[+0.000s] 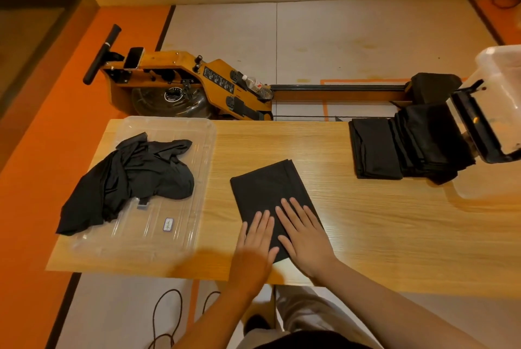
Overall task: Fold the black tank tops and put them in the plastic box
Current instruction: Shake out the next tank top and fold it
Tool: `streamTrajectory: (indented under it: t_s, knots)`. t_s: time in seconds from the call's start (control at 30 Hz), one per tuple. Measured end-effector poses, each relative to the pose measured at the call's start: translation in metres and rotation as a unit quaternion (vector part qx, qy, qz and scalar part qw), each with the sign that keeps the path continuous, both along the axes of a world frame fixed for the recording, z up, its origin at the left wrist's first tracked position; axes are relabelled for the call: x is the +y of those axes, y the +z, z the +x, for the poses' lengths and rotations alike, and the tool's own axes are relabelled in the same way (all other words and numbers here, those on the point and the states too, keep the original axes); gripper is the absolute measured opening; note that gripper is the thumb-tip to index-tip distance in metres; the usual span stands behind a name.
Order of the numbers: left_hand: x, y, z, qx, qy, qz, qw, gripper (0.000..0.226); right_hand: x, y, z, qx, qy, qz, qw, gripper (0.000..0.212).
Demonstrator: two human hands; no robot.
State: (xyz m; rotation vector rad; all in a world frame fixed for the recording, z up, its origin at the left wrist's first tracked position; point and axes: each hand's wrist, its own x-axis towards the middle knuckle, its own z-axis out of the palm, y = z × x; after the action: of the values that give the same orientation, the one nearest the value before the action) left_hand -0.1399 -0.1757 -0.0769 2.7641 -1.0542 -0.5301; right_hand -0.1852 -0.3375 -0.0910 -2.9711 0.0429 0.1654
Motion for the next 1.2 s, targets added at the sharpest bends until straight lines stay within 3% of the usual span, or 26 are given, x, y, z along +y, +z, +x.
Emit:
streamTrajectory:
  t_s: [0.2, 0.33, 0.4, 0.5, 0.57, 0.7, 0.8, 0.93, 1.07, 1.2]
  knots:
    - [0.013, 0.001, -0.004, -0.069, -0.054, 0.044, 0.995, 0.067, 0.015, 0.005, -0.04, 0.025, -0.01, 0.017, 1.0, 0.066]
    - [0.03, 0.007, -0.024, -0.018, -0.078, -0.016, 0.997, 0.065, 0.017, 0.003, -0.072, 0.032, 0.032, 0.007, 0.999, 0.094]
    - [0.043, 0.007, -0.031, 0.014, -0.103, -0.017, 0.994, 0.083, 0.023, 0.005, -0.081, 0.028, 0.022, 0.011, 0.999, 0.1]
    - [0.051, 0.005, -0.036, -0.037, -0.138, 0.037, 0.989, 0.102, 0.031, 0.006, -0.089, 0.003, -0.014, 0.013, 1.0, 0.104]
    - [0.054, 0.006, -0.039, -0.062, -0.128, 0.023, 0.99, 0.106, 0.033, 0.009, -0.093, -0.01, -0.011, -0.002, 1.0, 0.103]
    - [0.064, 0.016, -0.05, -0.044, -0.135, -0.004, 0.99, 0.096, 0.028, 0.012, -0.108, -0.019, -0.002, 0.023, 1.0, 0.086]
    - [0.071, 0.029, -0.052, 0.035, -0.118, -0.08, 0.989, 0.07, 0.02, 0.029, -0.115, -0.033, 0.016, 0.081, 0.996, 0.047]
    - [0.071, 0.035, -0.048, 0.12, 0.009, -0.167, 0.979, 0.048, 0.007, 0.047, -0.106, 0.036, -0.034, 0.164, 0.985, 0.042]
    - [0.054, 0.046, -0.023, 0.143, 0.088, -0.205, 0.964, 0.021, -0.009, 0.058, -0.076, 0.034, -0.081, 0.217, 0.972, 0.016]
    - [0.035, 0.05, 0.011, 0.195, 0.146, -0.254, 0.936, 0.019, -0.021, 0.068, -0.04, 0.041, -0.122, 0.251, 0.959, 0.016]
